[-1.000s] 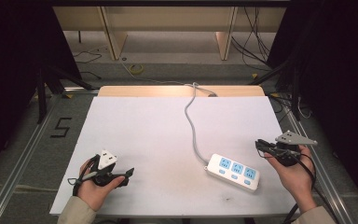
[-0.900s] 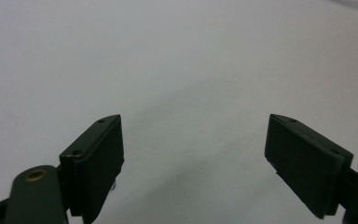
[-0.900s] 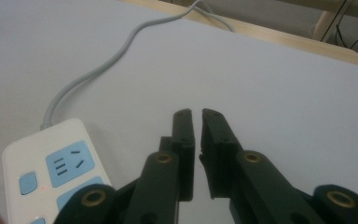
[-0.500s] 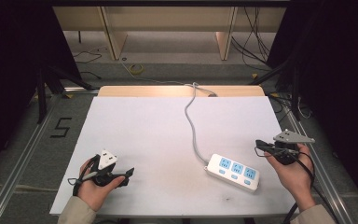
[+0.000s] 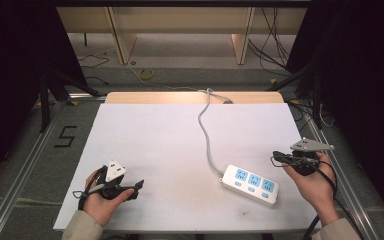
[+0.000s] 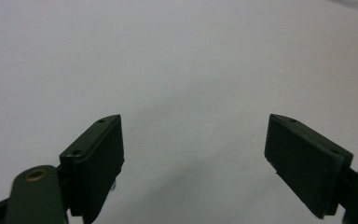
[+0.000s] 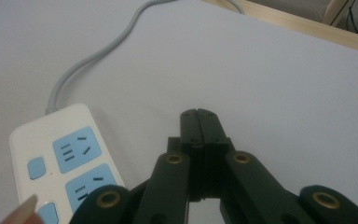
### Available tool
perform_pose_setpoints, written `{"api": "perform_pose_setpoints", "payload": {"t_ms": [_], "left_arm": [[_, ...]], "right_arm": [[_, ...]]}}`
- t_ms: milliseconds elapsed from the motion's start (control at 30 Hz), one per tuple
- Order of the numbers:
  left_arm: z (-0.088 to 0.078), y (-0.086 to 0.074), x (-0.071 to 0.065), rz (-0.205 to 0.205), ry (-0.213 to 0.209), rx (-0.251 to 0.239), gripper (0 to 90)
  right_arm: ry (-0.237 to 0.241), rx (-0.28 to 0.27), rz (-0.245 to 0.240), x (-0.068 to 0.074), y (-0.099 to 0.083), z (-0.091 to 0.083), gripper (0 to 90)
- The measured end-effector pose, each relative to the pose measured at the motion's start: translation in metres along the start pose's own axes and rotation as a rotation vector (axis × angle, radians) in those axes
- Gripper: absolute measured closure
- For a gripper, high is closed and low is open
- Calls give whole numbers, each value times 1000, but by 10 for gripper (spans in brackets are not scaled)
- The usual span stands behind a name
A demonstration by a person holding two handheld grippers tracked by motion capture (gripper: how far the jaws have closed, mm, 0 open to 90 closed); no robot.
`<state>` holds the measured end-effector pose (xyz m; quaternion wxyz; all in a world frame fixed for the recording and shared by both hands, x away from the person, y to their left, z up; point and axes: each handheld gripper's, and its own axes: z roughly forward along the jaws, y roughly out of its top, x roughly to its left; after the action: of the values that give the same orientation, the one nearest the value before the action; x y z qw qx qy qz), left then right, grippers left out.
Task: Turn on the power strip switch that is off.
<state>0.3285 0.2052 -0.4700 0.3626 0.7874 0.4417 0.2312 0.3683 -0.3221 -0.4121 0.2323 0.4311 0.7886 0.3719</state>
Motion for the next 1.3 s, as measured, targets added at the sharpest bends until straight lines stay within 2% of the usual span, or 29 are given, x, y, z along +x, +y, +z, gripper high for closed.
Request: {"api": "perform_pose_setpoints", "payload": {"t_ms": [433, 667, 1300], "left_arm": [[0, 0, 0, 3, 3, 2, 193], [0, 0, 0, 7, 5, 3, 193], [1, 0, 0, 9, 4, 3, 195]], "right_arm": [[17, 63, -8, 3, 5, -2, 900], [37, 115, -15, 6, 8, -3, 900], [81, 203, -34, 11, 13, -2, 900]]}}
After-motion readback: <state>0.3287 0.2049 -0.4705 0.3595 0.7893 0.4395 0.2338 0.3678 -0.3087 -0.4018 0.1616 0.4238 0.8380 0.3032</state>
